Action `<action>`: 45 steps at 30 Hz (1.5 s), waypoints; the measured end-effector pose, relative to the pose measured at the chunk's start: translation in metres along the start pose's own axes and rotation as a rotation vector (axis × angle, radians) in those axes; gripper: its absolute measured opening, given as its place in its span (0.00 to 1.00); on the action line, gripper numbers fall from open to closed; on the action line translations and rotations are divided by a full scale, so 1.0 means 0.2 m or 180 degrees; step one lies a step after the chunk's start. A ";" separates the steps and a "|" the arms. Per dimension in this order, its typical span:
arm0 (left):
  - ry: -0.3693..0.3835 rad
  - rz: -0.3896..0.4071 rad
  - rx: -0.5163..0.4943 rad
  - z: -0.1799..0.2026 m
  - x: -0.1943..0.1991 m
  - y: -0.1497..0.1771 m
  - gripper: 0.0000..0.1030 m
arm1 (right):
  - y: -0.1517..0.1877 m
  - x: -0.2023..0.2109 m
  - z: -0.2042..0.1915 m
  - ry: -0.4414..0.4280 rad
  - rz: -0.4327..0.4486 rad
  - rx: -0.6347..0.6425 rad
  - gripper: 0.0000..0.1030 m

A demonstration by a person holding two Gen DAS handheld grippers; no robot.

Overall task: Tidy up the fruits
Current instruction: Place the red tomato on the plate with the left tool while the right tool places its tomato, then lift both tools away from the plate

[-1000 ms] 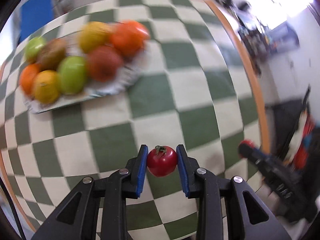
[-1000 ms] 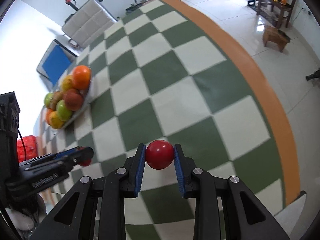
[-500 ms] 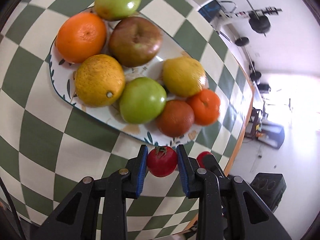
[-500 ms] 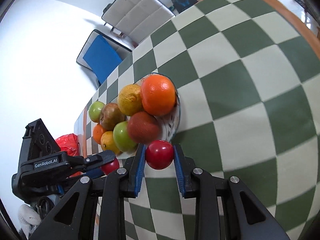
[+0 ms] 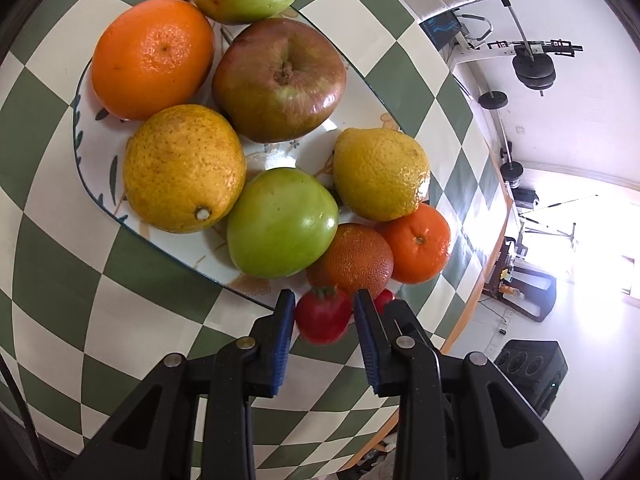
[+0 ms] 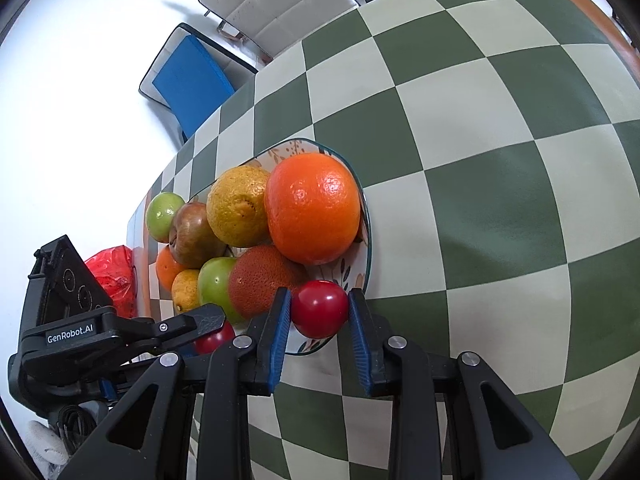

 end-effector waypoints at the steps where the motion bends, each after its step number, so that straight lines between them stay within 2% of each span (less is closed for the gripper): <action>1: -0.0001 0.0005 0.0008 0.00 0.00 -0.01 0.30 | 0.00 0.00 -0.01 -0.0007 -0.0010 -0.0004 0.34; 2: -0.0001 0.0019 0.0028 -0.01 0.00 -0.01 0.30 | -0.01 -0.01 -0.01 0.0010 -0.0019 -0.0008 0.42; 4: 0.0010 0.0025 0.0046 -0.01 -0.01 -0.02 0.30 | -0.02 -0.01 -0.01 0.0034 -0.0025 0.0007 0.48; 9: -0.0080 0.0049 -0.0060 0.00 0.02 0.01 0.30 | -0.01 0.06 0.00 0.0092 0.0047 0.0026 0.50; 12: -0.0416 0.0185 -0.0350 0.01 0.07 0.04 0.31 | 0.02 0.13 -0.01 0.0275 0.0112 0.0111 0.56; 13: -0.0574 0.0245 -0.0483 0.02 0.09 0.05 0.32 | 0.02 0.16 -0.02 0.0382 0.0139 0.0174 0.63; 15: -0.0811 0.0362 -0.0717 0.02 0.13 0.07 0.42 | 0.04 0.21 -0.05 0.0608 0.0196 0.0327 0.74; 17: -0.1075 0.0502 -0.0952 0.00 0.18 0.09 0.47 | 0.08 0.25 -0.09 0.0842 0.0251 0.0492 0.86; 19: -0.1255 0.0616 -0.1153 -0.01 0.22 0.12 0.53 | 0.11 0.31 -0.13 0.1006 0.0316 0.0603 0.90; 20: -0.1344 0.0685 -0.1232 -0.01 0.25 0.13 0.63 | 0.13 0.33 -0.14 0.1083 0.0341 0.0632 0.92; 21: -0.1449 0.0772 -0.1325 -0.02 0.28 0.15 0.79 | 0.15 0.35 -0.15 0.1190 0.0374 0.0669 0.94; 23: -0.1641 0.0906 -0.1491 -0.04 0.33 0.18 0.93 | 0.19 0.40 -0.18 0.1315 0.0434 0.0717 0.96; 25: -0.1777 0.1002 -0.1634 -0.05 0.38 0.23 0.93 | 0.24 0.44 -0.21 0.1407 0.0483 0.0763 0.96; 30: -0.1832 0.1262 -0.1850 -0.04 0.53 0.35 0.95 | 0.35 0.55 -0.32 0.1507 0.0605 0.0867 0.98; 40: -0.1577 0.1800 -0.2010 0.06 1.01 0.66 0.95 | 0.58 0.92 -0.59 0.1330 0.0904 0.0909 0.98; 45: -0.1544 0.2011 -0.2141 0.09 1.22 0.84 0.95 | 0.73 1.16 -0.78 0.1241 0.1100 0.1028 0.98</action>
Point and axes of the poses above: each gripper's, at about its wrist camera, not at the fingertips, and x roughly against the way its jaws point, z to its right, y to its underside, the point moved 5 cm from there along -x, roughly the way its jaws point, and after that the axes turned 5 degrees about -y, right-handed, at the moved point
